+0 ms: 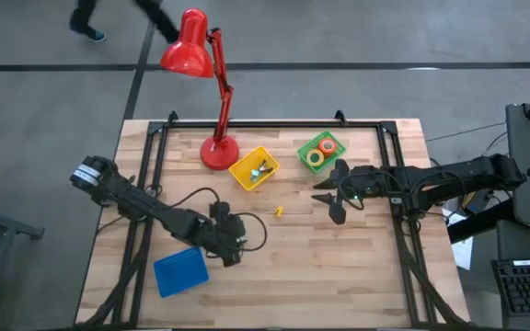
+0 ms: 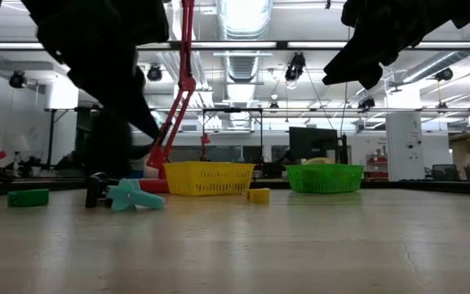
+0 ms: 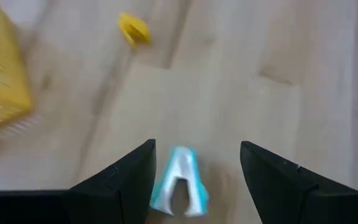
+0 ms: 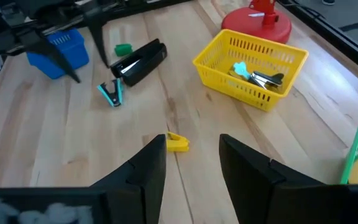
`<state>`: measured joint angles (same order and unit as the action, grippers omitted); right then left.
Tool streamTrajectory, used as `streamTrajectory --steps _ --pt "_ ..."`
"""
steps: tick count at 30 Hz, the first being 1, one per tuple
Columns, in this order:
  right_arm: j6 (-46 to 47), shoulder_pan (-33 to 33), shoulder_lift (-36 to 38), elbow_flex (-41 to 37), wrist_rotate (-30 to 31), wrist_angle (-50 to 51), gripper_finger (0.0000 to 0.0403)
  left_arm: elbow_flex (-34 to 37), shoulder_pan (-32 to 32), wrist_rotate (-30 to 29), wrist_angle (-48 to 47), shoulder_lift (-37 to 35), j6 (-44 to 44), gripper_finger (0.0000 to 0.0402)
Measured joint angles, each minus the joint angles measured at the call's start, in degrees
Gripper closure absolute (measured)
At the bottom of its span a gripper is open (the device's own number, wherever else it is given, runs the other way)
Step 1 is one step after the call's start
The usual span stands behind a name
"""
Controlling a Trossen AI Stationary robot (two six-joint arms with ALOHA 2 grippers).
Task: Pick and place Stapler, Stapler remover, tape
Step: Put the blue staple remover into the yellow bin
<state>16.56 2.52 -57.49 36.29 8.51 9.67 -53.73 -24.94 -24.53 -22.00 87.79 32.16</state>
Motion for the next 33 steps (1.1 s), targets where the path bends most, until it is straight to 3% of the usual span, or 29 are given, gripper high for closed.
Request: streamTrajectory --steps 15,33 --pt "0.00 0.36 0.00 0.00 0.00 -0.15 0.0269 6.06 -1.75 4.49 3.98 0.13 4.65 0.0168" --pt "-0.02 0.37 -0.03 0.00 0.00 -0.20 0.0285 11.03 -2.84 2.46 14.91 2.62 2.19 0.0205"
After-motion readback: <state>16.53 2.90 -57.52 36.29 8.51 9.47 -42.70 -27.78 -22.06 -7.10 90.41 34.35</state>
